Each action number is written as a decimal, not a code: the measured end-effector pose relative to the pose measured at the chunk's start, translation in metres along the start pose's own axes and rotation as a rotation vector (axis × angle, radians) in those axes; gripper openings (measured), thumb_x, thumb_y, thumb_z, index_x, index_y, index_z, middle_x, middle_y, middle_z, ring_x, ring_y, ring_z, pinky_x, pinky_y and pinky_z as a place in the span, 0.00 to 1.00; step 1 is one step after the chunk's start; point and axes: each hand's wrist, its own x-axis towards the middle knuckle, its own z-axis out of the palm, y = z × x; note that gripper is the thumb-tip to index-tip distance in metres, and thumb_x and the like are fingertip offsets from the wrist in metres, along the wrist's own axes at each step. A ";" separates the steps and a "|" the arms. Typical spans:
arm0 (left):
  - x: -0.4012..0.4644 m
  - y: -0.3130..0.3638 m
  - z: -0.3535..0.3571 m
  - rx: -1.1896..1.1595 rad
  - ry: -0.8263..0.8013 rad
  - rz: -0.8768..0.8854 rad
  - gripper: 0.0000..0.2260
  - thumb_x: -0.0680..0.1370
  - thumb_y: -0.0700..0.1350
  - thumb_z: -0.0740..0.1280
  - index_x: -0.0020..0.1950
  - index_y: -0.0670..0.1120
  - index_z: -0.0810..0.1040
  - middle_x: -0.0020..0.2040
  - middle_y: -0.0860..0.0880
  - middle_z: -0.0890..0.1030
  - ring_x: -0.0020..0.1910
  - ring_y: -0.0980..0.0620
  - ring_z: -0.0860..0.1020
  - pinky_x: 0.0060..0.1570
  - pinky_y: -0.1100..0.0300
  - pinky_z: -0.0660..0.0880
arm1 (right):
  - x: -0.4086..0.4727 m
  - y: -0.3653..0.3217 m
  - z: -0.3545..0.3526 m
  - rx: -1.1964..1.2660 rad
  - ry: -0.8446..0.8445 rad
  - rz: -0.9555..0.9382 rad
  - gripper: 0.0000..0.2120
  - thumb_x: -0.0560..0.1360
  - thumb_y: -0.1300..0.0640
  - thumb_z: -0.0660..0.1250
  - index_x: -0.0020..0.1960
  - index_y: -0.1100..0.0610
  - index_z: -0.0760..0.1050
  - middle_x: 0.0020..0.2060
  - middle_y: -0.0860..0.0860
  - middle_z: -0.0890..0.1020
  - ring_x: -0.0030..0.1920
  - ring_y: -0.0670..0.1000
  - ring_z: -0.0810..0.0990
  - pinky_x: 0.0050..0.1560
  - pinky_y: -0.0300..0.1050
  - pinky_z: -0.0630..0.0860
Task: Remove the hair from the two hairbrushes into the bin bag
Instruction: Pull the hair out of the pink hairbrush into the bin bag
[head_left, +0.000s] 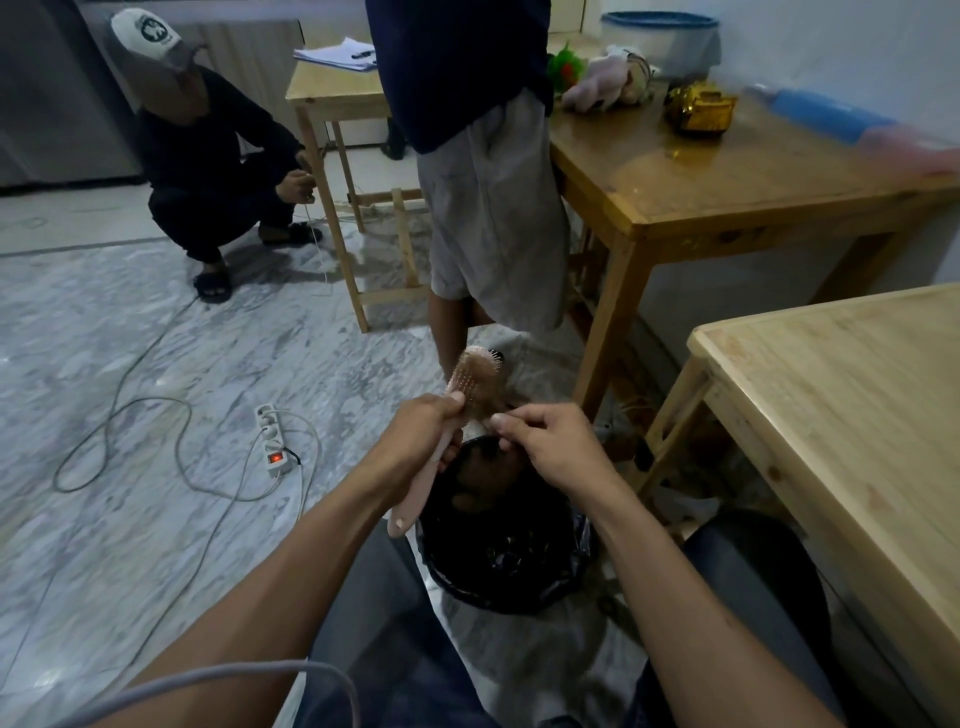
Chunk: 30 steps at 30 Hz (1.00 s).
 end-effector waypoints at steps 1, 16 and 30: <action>0.002 -0.001 -0.002 -0.026 0.043 -0.024 0.13 0.83 0.50 0.62 0.46 0.41 0.75 0.30 0.47 0.73 0.26 0.50 0.68 0.31 0.57 0.63 | -0.001 0.000 -0.001 -0.022 0.026 0.001 0.09 0.77 0.49 0.74 0.43 0.53 0.87 0.37 0.53 0.88 0.37 0.46 0.82 0.44 0.43 0.77; 0.011 -0.011 -0.006 -0.004 0.074 0.036 0.14 0.80 0.53 0.63 0.42 0.44 0.70 0.30 0.47 0.70 0.27 0.49 0.66 0.33 0.53 0.61 | 0.003 0.004 -0.013 0.047 -0.012 0.156 0.28 0.79 0.46 0.68 0.78 0.49 0.69 0.70 0.47 0.74 0.71 0.50 0.72 0.62 0.43 0.66; 0.015 -0.009 -0.007 -0.173 0.186 -0.086 0.14 0.84 0.49 0.62 0.49 0.38 0.76 0.30 0.45 0.72 0.25 0.51 0.68 0.26 0.58 0.63 | -0.004 0.007 -0.006 -0.104 0.007 0.047 0.10 0.79 0.52 0.72 0.45 0.56 0.88 0.37 0.51 0.88 0.43 0.50 0.86 0.47 0.44 0.79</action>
